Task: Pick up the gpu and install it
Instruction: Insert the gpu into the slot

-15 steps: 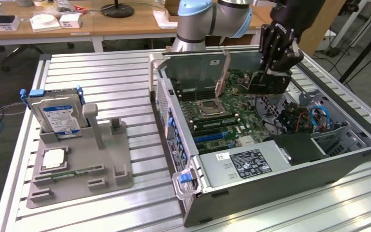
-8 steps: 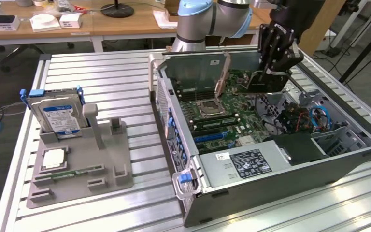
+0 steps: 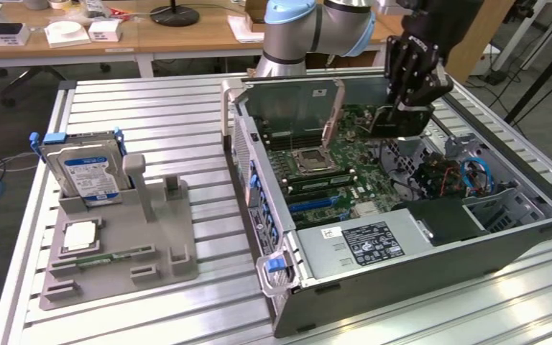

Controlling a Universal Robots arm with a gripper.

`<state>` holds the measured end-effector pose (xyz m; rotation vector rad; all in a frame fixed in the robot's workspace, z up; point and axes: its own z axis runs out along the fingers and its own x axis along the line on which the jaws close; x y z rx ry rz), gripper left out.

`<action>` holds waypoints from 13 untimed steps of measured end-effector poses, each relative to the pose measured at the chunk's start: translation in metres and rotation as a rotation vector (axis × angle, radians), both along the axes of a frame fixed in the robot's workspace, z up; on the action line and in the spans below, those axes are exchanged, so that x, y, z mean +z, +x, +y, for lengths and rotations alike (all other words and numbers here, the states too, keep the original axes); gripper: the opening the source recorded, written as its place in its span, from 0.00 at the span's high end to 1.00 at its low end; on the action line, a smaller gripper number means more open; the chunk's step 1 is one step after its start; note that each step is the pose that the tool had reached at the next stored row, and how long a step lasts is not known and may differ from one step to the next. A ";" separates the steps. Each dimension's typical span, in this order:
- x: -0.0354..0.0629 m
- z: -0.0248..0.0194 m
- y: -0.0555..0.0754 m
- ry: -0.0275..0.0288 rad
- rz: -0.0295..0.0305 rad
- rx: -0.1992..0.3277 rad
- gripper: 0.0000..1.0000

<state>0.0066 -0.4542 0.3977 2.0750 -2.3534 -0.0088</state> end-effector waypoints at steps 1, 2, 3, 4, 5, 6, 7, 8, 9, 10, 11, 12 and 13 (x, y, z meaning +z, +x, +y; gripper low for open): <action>-0.0003 0.0000 0.000 -0.0001 -0.0072 0.004 0.74; -0.0011 0.0000 0.000 -0.0001 -0.0085 0.005 0.74; -0.0018 0.0000 0.000 -0.0002 -0.0085 0.005 0.74; -0.0024 0.0000 0.000 -0.0003 -0.0085 0.006 0.74; -0.0030 0.0000 0.000 -0.0002 -0.0082 0.008 0.74; -0.0034 0.0000 0.000 -0.0001 -0.0081 0.014 0.74; -0.0038 0.0000 0.000 -0.0001 -0.0080 0.021 0.74; -0.0041 0.0000 0.000 -0.0001 -0.0079 0.030 0.74; -0.0043 0.0000 0.000 -0.0001 -0.0077 0.040 0.74; -0.0043 0.0000 0.000 -0.0002 -0.0075 0.043 0.74; -0.0043 0.0000 0.000 -0.0003 -0.0075 0.043 0.74; -0.0043 0.0000 0.000 -0.0002 -0.0075 0.044 0.74; -0.0044 0.0000 0.000 -0.0001 -0.0075 0.044 0.74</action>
